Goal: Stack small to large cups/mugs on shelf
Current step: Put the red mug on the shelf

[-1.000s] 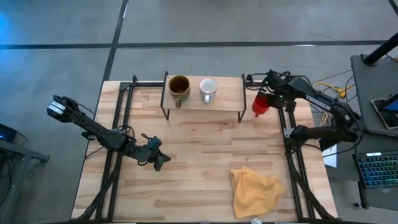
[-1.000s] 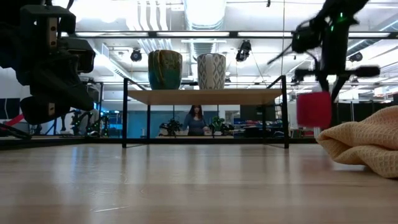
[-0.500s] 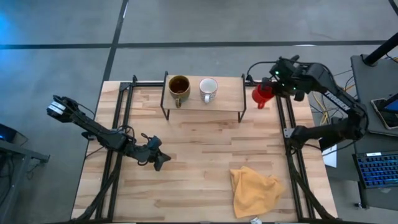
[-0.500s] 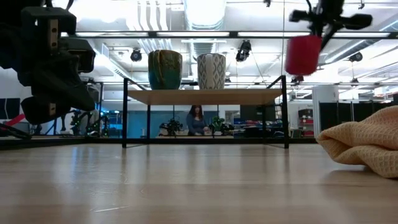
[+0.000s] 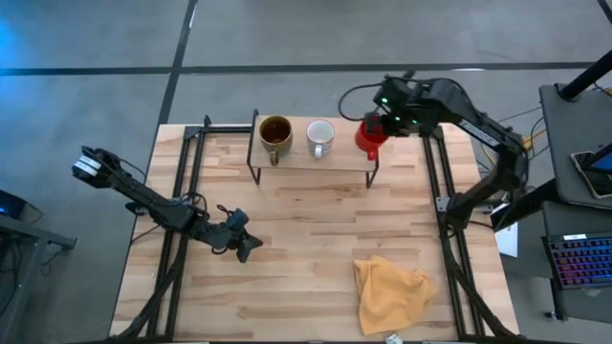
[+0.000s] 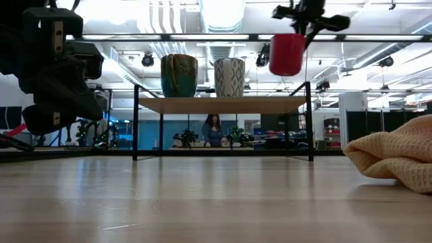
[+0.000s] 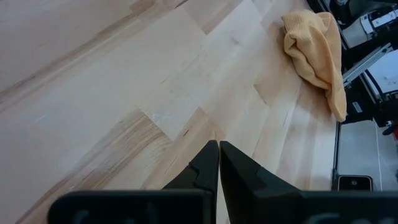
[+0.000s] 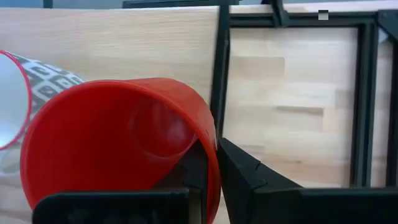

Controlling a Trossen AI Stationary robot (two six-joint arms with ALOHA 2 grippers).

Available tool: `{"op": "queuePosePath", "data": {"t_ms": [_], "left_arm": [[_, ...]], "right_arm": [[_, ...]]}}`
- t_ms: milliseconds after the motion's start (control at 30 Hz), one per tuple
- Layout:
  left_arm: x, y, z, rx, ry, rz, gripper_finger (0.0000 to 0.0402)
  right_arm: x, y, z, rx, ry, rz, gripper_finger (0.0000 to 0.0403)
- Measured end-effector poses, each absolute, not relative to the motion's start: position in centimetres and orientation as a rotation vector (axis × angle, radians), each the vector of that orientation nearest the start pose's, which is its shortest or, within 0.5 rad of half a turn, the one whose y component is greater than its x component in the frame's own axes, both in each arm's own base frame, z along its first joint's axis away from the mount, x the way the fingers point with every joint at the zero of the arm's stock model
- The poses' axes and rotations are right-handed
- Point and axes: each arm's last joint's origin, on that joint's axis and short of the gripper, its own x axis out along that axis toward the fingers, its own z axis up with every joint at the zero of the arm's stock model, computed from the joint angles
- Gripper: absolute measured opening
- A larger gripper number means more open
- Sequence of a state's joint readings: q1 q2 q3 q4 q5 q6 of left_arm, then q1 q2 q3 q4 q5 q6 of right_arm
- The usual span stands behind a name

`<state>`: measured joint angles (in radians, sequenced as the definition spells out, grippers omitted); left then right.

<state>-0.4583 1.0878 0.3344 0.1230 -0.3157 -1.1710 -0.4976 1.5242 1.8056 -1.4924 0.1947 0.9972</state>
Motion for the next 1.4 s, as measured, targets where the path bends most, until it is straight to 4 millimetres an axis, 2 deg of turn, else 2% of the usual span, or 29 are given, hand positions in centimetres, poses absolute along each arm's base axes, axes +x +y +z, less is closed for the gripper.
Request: {"op": "queuePosePath", "data": {"t_ms": [400, 600, 733, 1067, 1200, 1400], "left_arm": [[17.8, -7.8, 15.7, -0.900, 0.580, 0.214, 0.0000], [17.8, -7.8, 15.7, -0.901, 0.578, 0.213, 0.0000], [17.8, -7.8, 15.7, -0.901, 0.578, 0.213, 0.0000], [17.8, -7.8, 15.7, -0.900, 0.579, 0.214, 0.0000], [17.8, -7.8, 15.7, -0.899, 0.581, 0.215, 0.0000], [17.8, -7.8, 15.7, -0.899, 0.581, 0.215, 0.0000]], "right_arm": [[26.4, -16.5, 39.5, 1.017, 0.895, -1.155, 0.0027], [27.5, -17.3, 38.1, 1.023, 0.956, -1.152, 0.0027], [27.6, -17.4, 37.4, 1.023, 1.010, -1.161, 0.0027], [27.8, -17.5, 36.9, 1.012, 1.018, -1.149, 0.0027], [27.9, -17.5, 36.1, 1.009, 1.048, -1.155, 0.0027], [28.4, -17.8, 35.7, 1.022, 0.999, -1.116, 0.0027]]}}
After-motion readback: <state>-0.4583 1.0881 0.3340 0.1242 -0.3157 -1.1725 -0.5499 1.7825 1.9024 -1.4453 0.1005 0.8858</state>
